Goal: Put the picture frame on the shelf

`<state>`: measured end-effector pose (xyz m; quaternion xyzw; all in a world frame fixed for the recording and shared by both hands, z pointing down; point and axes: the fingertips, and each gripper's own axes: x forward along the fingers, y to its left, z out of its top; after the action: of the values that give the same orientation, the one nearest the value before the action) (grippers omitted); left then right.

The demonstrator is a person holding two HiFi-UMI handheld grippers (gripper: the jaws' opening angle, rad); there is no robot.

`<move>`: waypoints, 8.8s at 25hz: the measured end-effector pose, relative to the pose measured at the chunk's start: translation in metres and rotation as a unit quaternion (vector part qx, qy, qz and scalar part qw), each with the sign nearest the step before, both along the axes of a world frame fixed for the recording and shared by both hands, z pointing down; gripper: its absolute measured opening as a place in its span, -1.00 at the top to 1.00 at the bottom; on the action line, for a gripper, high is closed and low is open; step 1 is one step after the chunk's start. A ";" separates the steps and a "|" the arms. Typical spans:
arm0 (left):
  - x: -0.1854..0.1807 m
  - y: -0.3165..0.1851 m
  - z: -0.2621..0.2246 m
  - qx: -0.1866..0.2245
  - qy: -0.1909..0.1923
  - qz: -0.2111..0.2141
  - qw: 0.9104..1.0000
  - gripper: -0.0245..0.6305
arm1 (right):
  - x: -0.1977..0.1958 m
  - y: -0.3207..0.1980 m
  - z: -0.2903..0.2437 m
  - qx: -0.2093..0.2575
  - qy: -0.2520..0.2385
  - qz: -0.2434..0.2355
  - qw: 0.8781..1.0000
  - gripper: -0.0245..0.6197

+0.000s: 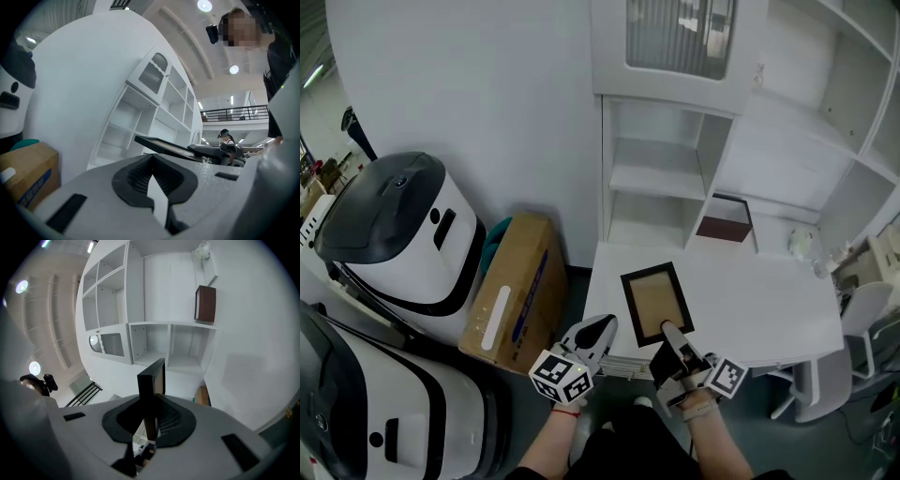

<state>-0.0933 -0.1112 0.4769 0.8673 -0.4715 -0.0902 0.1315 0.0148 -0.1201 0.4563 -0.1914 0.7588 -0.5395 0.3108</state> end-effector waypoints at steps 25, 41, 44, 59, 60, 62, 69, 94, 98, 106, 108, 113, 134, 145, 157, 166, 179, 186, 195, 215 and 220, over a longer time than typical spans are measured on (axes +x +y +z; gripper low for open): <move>-0.021 -0.142 -0.011 0.010 -0.007 0.005 1.000 0.91 | -0.035 -0.159 -0.022 0.024 -0.028 -0.007 0.999 0.75; -0.025 -0.200 -0.018 0.010 -0.028 0.015 0.999 0.91 | -0.047 -0.226 -0.035 0.027 -0.044 -0.004 0.999 0.75; -0.032 -0.204 -0.014 0.002 -0.034 0.007 0.999 0.91 | -0.050 -0.236 -0.033 0.020 -0.047 -0.002 0.999 0.75; -0.015 -0.215 -0.020 0.011 -0.060 0.042 0.997 0.91 | -0.066 -0.271 -0.029 -0.004 -0.055 0.021 0.998 0.75; -0.015 -0.217 -0.020 0.010 -0.058 0.047 0.997 0.91 | -0.067 -0.272 -0.029 -0.007 -0.057 0.025 0.998 0.75; -0.015 -0.221 -0.020 0.011 -0.056 0.060 0.997 0.91 | -0.069 -0.277 -0.030 -0.013 -0.057 0.034 0.998 0.75; -0.015 -0.244 -0.033 0.033 -0.042 0.116 0.992 0.92 | -0.075 -0.294 -0.035 -0.027 -0.050 0.076 0.995 0.75; 0.000 -0.273 -0.052 0.051 -0.012 0.226 0.973 0.91 | -0.099 -0.315 -0.051 -0.022 -0.011 0.024 0.999 0.48; -0.002 -0.277 -0.053 0.051 -0.006 0.219 0.974 0.91 | -0.101 -0.308 -0.056 0.017 0.018 -0.003 1.000 0.29; -0.005 -0.286 -0.053 0.042 0.008 0.205 0.978 0.91 | -0.092 -0.287 -0.043 0.045 0.094 -0.025 0.994 0.28; -0.005 -0.288 -0.053 0.040 0.010 0.204 0.978 0.91 | -0.091 -0.282 -0.038 0.050 0.113 -0.030 0.992 0.31; -0.003 -0.294 -0.055 0.037 0.010 0.206 0.978 0.91 | -0.088 -0.274 -0.039 0.089 0.156 -0.029 0.983 0.83; 0.000 -0.304 -0.055 0.030 0.021 0.218 0.975 0.91 | -0.081 -0.314 -0.046 0.090 0.141 0.050 0.985 0.91; -0.008 -0.303 -0.043 0.017 0.011 0.216 0.976 0.91 | -0.088 -0.327 -0.048 0.079 0.120 0.057 0.988 0.91; -0.010 -0.298 -0.033 0.004 0.011 0.213 0.977 0.91 | -0.088 -0.328 -0.050 0.072 0.106 0.066 0.990 0.91; -0.014 -0.293 -0.033 0.005 0.012 0.201 0.980 0.91 | -0.091 -0.318 -0.042 0.069 0.112 0.055 0.990 0.91; -0.012 -0.271 -0.029 0.002 0.013 0.159 0.987 0.91 | -0.087 -0.289 -0.026 0.073 0.143 0.016 0.987 0.91; -0.005 -0.249 -0.024 0.002 0.017 0.120 0.993 0.91 | -0.077 -0.262 -0.011 0.077 0.172 -0.017 0.982 0.91; 0.002 -0.212 -0.018 0.001 0.022 0.074 0.997 0.91 | -0.073 -0.222 -0.002 0.091 0.200 -0.062 0.974 0.91; 0.010 -0.166 -0.020 -0.005 0.019 0.083 0.996 0.91 | -0.069 -0.171 0.008 0.148 0.314 -0.060 0.936 0.91; 0.008 -0.140 -0.015 -0.013 0.023 0.086 0.996 0.91 | -0.067 -0.145 0.013 0.139 0.326 -0.054 0.934 0.91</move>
<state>-0.0855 -0.2516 0.4622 0.9003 -0.3935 -0.0926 0.1612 -0.0518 -0.2655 0.4692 -0.2701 0.8950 -0.3526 0.0404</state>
